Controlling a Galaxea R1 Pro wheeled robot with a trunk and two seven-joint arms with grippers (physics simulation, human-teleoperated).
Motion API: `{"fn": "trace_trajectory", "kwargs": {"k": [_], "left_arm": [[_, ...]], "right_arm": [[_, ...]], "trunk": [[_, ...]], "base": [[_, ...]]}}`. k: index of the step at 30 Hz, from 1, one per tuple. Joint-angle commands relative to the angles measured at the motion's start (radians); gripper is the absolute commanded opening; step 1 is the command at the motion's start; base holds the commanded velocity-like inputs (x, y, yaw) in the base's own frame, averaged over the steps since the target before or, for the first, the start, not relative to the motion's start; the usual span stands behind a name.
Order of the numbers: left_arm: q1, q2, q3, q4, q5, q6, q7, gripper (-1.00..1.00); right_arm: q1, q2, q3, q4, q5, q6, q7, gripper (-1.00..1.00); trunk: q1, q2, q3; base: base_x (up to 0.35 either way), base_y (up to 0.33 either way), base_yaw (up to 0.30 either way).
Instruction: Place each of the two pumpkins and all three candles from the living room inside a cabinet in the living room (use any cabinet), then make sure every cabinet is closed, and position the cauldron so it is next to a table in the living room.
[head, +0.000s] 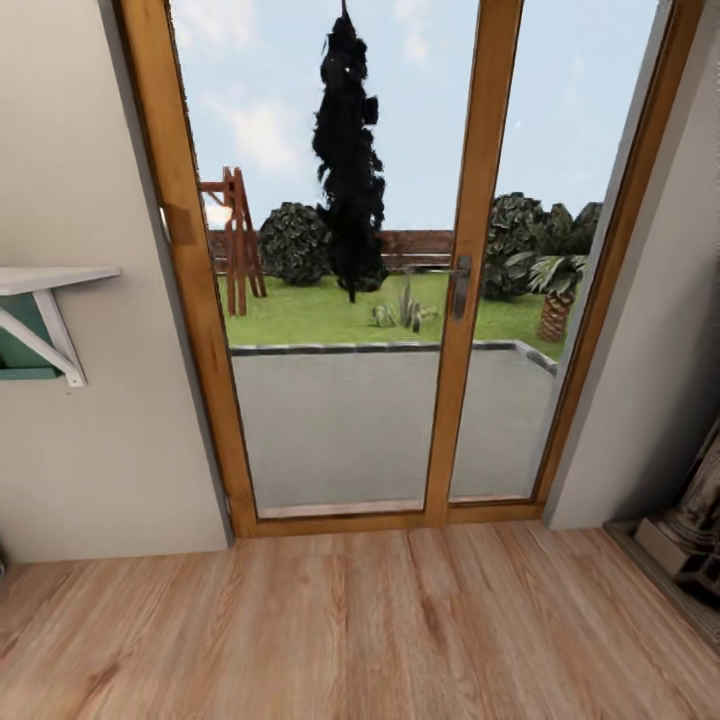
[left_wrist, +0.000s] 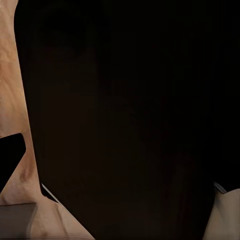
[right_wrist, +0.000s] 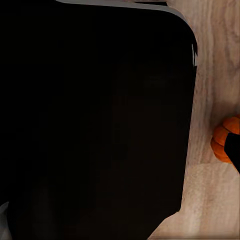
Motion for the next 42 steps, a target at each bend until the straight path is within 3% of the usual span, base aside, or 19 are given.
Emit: {"fn": "trace_trajectory", "kwargs": {"k": [1,42], "left_arm": [[0.001,0.0,0.0,-0.002,0.0,0.0,0.0,1.0],[0.001,-0.003,0.0,-0.002,0.0,0.0,0.0,1.0]], "right_arm": [[0.0,0.0,0.0,0.001,0.0,-0.002,0.0,1.0],[0.0,0.0,0.0,0.001,0.0,-0.002,0.0,1.0]], "trunk": [[-0.001,0.0,-0.001],[-0.001,0.0,-0.001]], "base": [[-0.311,0.103,0.0],[-0.327,0.009,0.0]]}}
